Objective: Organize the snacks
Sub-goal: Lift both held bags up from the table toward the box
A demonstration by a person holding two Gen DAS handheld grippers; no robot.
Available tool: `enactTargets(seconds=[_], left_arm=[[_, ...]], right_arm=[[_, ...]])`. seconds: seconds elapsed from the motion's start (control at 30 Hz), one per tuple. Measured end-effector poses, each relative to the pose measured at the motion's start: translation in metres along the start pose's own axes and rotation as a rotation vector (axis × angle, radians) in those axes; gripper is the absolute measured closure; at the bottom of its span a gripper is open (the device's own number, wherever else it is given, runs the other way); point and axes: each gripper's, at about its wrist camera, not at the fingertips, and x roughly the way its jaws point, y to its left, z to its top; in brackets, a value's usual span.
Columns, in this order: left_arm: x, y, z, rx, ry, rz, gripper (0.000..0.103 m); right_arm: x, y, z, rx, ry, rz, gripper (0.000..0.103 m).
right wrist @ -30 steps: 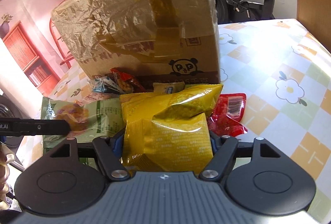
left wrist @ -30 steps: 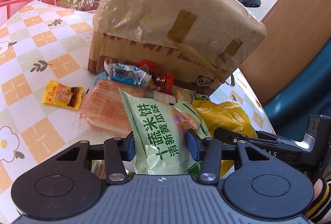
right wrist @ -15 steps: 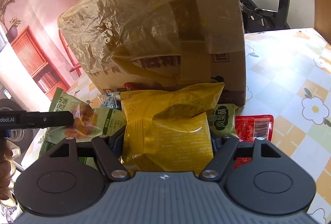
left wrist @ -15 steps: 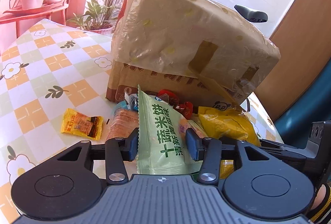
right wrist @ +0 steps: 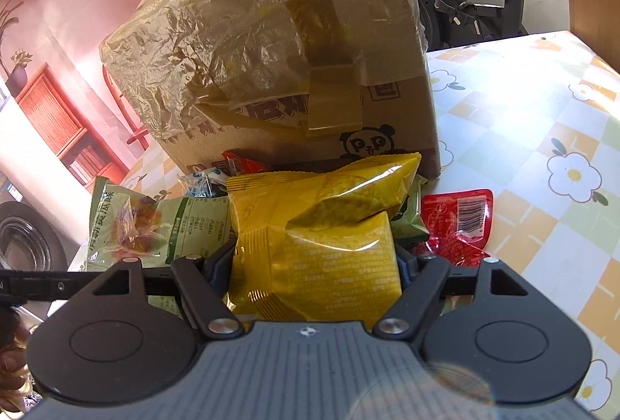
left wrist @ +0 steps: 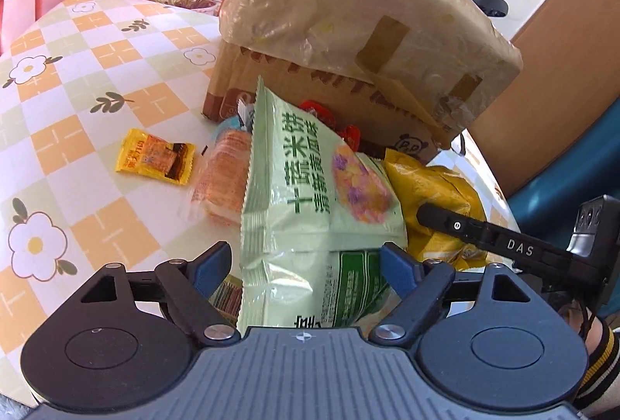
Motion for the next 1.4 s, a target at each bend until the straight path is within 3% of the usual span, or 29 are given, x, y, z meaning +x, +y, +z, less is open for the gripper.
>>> enactTargets(seconds=[0.17, 0.33, 0.43, 0.5, 0.77, 0.87, 0.97, 1.2, 1.4], left_arm=[[0.013, -0.008, 0.002, 0.012, -0.028, 0.016, 0.018], [0.024, -0.024, 0.006, 0.046, -0.029, 0.006, 0.035], [0.015, -0.029, 0.005, 0.078, -0.059, 0.003, 0.044], [0.009, -0.030, 0.004, 0.090, -0.084, 0.017, 0.046], [-0.009, -0.029, 0.007, 0.104, -0.153, 0.057, 0.048], [-0.013, -0.030, 0.009, 0.108, -0.174, 0.066, 0.048], [-0.019, -0.028, 0.012, 0.094, -0.197, 0.063, 0.048], [-0.031, -0.027, 0.015, 0.078, -0.233, 0.059, 0.048], [-0.054, -0.028, 0.017, 0.077, -0.283, 0.062, 0.049]], right_arm=[[0.001, 0.001, -0.003, 0.004, 0.009, 0.015, 0.026], [0.000, 0.006, -0.002, -0.022, 0.021, 0.004, 0.025], [-0.005, 0.007, -0.001, -0.042, 0.010, 0.001, 0.014], [-0.009, 0.008, 0.001, -0.053, 0.001, -0.005, 0.009], [-0.019, -0.003, 0.010, -0.010, -0.002, -0.027, 0.009], [-0.021, -0.014, 0.013, 0.047, -0.001, -0.025, 0.012], [-0.017, -0.022, 0.013, 0.086, 0.012, -0.036, 0.022], [-0.019, -0.020, 0.009, 0.044, 0.011, -0.038, 0.032], [-0.041, -0.009, 0.015, 0.009, -0.053, 0.018, 0.033]])
